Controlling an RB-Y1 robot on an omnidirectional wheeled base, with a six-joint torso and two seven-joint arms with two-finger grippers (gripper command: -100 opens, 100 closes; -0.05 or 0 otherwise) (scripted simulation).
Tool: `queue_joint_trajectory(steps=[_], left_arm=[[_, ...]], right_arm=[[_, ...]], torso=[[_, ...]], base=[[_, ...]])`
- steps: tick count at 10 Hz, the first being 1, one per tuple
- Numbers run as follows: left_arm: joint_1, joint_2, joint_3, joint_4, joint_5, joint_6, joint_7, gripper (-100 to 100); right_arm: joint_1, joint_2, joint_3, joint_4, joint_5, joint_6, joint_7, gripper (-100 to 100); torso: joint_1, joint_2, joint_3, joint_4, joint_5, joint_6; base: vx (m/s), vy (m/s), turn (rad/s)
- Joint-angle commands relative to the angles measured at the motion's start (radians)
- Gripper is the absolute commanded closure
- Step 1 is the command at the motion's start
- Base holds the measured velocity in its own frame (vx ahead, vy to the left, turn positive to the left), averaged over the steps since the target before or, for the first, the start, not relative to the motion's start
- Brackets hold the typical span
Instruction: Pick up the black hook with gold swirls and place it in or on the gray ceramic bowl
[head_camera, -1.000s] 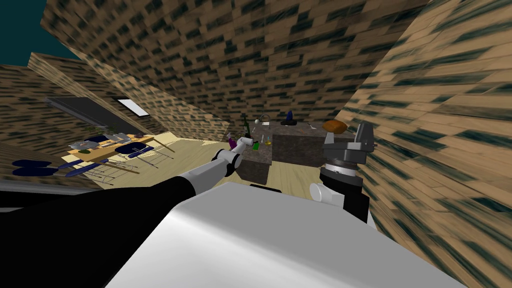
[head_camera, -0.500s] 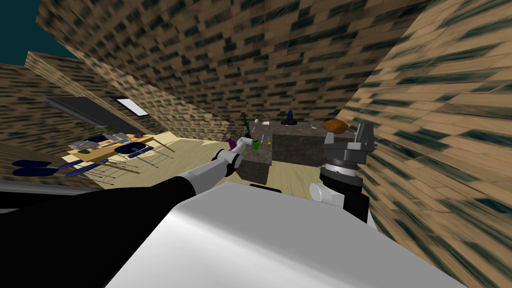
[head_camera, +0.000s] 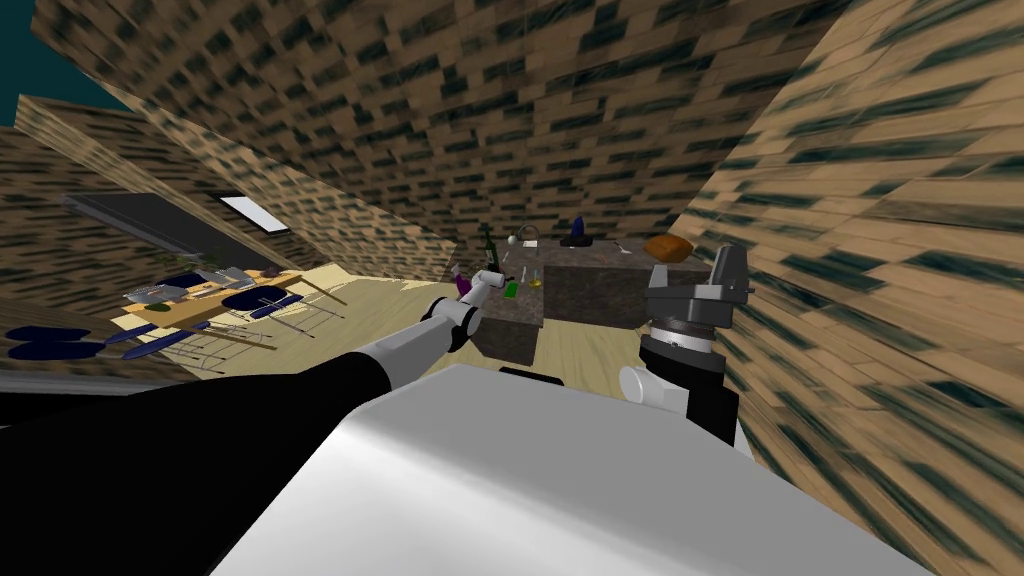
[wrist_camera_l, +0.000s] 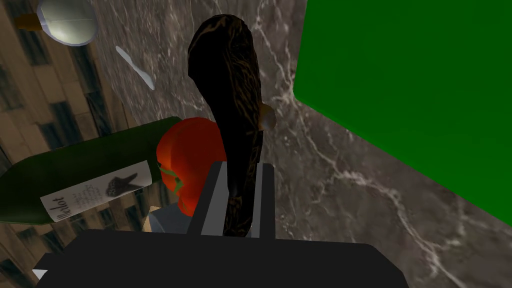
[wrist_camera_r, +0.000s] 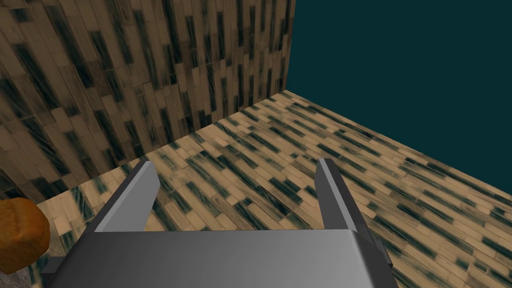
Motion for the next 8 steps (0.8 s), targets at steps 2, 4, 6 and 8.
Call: queue_joint_trajectory(steps=[2, 4, 6, 8], left_arm=[[-0.029, 0.002, 0.000, 0.048, -0.004, -0.023, 0.000, 100], [-0.060, 0.044, -0.006, 0.032, 0.000, 0.011, -0.048, 100], [-0.068, 0.056, -0.007, 0.027, 0.002, 0.022, -0.061, 100], [-0.092, 0.093, -0.013, 0.018, 0.006, 0.053, -0.104, 100]], right_arm=[[0.000, 0.000, 0.000, 0.000, 0.000, 0.000, 0.000, 0], [0.000, 0.000, 0.000, 0.000, 0.000, 0.000, 0.000, 0], [0.000, 0.000, 0.000, 0.000, 0.000, 0.000, 0.000, 0], [0.000, 0.000, 0.000, 0.000, 0.000, 0.000, 0.000, 0]], torso=[[0.000, -0.001, -0.001, 0.000, 0.000, 0.000], [0.000, -0.003, -0.001, 0.000, 0.000, 0.000], [0.003, 0.000, 0.000, 0.001, 0.000, -0.001], [0.000, -0.002, -0.001, 0.000, 0.000, 0.001]], base=[[-0.045, 0.022, 0.011], [-0.077, 0.052, -0.143], [-0.058, 0.070, -0.069], [-0.061, 0.043, -0.130]])
